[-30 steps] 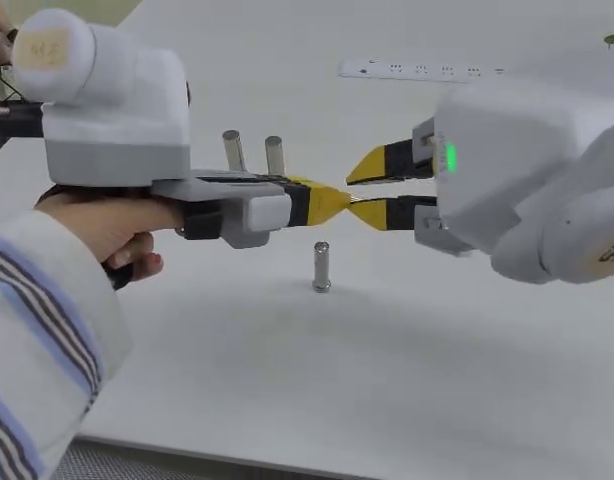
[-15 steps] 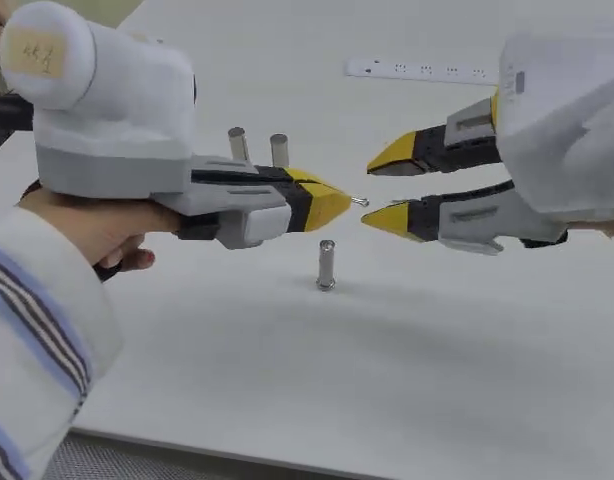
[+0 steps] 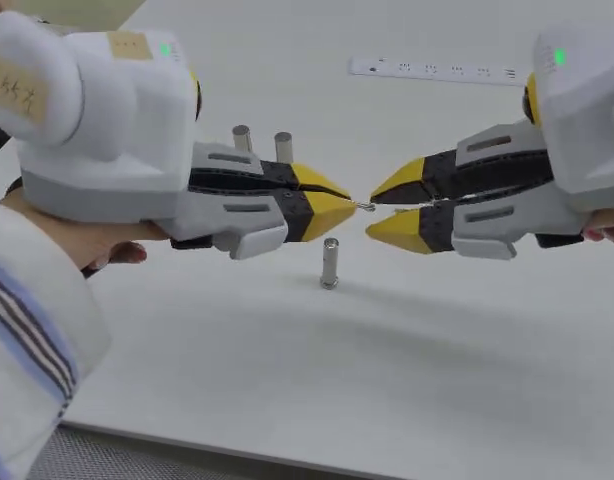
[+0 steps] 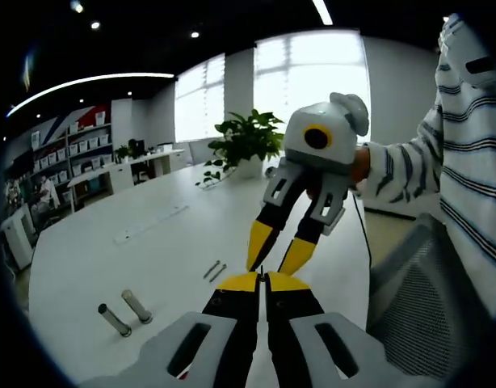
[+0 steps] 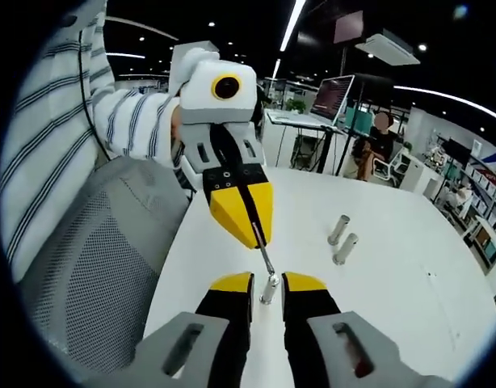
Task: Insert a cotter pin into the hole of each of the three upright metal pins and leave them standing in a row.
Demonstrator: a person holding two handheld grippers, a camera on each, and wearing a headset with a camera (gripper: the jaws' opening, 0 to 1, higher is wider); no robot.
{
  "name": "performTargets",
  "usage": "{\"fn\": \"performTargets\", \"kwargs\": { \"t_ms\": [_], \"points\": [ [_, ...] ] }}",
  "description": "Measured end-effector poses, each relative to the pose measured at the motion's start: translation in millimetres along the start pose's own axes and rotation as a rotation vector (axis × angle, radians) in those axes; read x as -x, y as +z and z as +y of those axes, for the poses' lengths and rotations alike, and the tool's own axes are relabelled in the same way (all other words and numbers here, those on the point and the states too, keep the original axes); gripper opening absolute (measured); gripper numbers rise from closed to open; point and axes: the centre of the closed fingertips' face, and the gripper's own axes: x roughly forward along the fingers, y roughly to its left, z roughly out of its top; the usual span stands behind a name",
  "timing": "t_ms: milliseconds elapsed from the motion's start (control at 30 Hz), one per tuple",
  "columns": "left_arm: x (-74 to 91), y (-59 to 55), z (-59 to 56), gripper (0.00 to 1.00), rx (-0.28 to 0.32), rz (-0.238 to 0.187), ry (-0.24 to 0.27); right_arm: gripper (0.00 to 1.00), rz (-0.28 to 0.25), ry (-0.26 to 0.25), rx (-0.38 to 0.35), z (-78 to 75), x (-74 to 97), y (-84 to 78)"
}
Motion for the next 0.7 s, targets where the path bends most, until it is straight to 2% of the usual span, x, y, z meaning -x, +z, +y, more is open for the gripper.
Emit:
{"fn": "performTargets", "kwargs": {
  "t_ms": [100,300,467,700],
  "points": [
    [0.3,1.1,-2.9,0.00,-0.036,0.001,-0.020,0.08,-0.010,0.020,-0.018,4.4,-1.4,0.4],
    [-1.4,0.8,-11.6,0.00,-0.071,0.006,-0.054,0.02,-0.018,0.048,-0.040,14.5,-3.4,2.0],
    [-7.3,-6.4,-18.8,0.00,-0.089,0.040,-0.074,0.00,-0.027,0.075,-0.046,21.7,-3.1,2.7],
    [-8.2,-7.6,-23.1,0.00,-0.090,0.045,-0.094,0.00,-0.011,0.101,-0.035,26.4,-1.3,-0.6]
  ]
}}
